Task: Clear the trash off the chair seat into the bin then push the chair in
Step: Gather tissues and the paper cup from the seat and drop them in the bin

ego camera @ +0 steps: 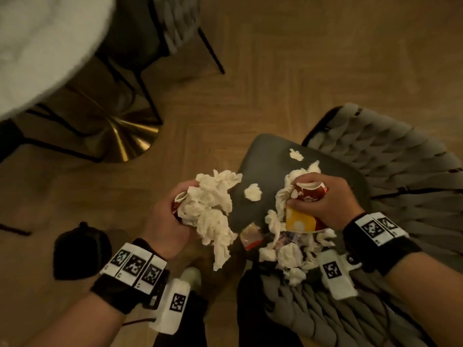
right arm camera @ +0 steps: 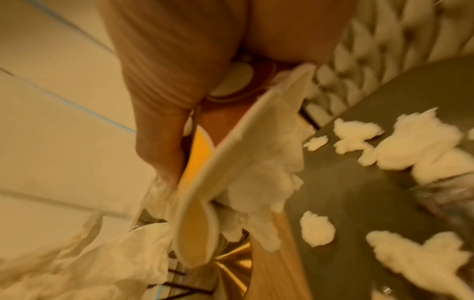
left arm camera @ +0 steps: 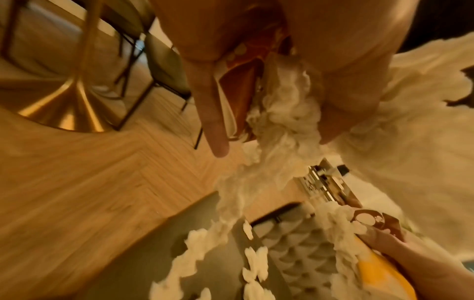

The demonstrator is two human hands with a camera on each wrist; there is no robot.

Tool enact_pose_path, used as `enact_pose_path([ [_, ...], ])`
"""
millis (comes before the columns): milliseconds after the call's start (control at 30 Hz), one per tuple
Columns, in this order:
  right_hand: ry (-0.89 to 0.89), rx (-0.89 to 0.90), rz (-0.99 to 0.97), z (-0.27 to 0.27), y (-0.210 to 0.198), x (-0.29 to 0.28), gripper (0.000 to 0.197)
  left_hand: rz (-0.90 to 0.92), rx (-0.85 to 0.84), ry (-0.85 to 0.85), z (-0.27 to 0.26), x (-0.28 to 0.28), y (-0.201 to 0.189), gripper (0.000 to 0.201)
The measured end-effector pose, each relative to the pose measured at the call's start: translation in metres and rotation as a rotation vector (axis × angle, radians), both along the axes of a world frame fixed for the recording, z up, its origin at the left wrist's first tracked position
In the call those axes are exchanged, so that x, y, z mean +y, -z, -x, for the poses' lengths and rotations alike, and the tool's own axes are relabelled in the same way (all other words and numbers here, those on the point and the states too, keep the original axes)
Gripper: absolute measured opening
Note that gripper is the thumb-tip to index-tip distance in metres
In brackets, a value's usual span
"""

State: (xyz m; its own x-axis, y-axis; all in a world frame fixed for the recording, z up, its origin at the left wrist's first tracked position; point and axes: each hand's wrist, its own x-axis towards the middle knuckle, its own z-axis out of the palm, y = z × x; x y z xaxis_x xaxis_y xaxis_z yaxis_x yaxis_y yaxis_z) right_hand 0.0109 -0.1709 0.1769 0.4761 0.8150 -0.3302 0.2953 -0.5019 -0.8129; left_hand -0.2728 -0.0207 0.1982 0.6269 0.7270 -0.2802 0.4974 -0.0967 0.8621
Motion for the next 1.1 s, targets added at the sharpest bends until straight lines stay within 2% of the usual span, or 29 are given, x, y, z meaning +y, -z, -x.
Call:
enact_pose_path([
  [133,-0.12,0.055,-0.052,0.087,-0.012,0.068,0.033,-0.106,-0.015,-0.097,0.092,0.02,-0.02,0.071],
  [200,-0.163,0.091,-0.057,0.135,-0.016,0.096,0.033,-0.09,-0.075,-0.192,0.142,0.028,-0.021,0.068],
  [367,-0.224,0.109,-0.03,0.267,-0.001,0.152,0.037,-0.06,-0.115,-0.375,0.275,0.053,-0.005,0.062],
  [433,-0.228,0.133,-0.003,0.318,0.01,0.168,0.039,-0.043,-0.099,-0.437,0.329,0.068,0.012,0.06],
  [600,-0.211,0.205,0.047,0.424,0.045,0.199,0.045,0.03,0.046,-0.519,0.447,0.109,0.071,0.075],
  [733,-0.228,0.226,0.067,0.473,0.079,0.218,0.037,0.065,0.01,-0.491,0.51,0.137,0.129,0.057],
  [867,-0.249,0.227,0.073,0.495,0.114,0.232,0.054,0.134,0.011,-0.545,0.549,0.159,0.202,0.075],
  [933,-0.281,0.227,0.113,0.501,0.137,0.235,0.038,0.159,0.116,-0.525,0.562,0.166,0.245,0.077],
  [967,-0.315,0.212,0.125,0.501,0.151,0.235,0.037,0.176,0.17,-0.524,0.567,0.169,0.269,0.075],
  [1067,-0.327,0.186,0.165,0.505,0.186,0.232,0.039,0.217,0.315,-0.548,0.575,0.175,0.342,0.072],
  [1100,-0.325,0.176,0.161,0.504,0.201,0.228,0.053,0.208,0.357,-0.538,0.574,0.178,0.362,0.074],
])
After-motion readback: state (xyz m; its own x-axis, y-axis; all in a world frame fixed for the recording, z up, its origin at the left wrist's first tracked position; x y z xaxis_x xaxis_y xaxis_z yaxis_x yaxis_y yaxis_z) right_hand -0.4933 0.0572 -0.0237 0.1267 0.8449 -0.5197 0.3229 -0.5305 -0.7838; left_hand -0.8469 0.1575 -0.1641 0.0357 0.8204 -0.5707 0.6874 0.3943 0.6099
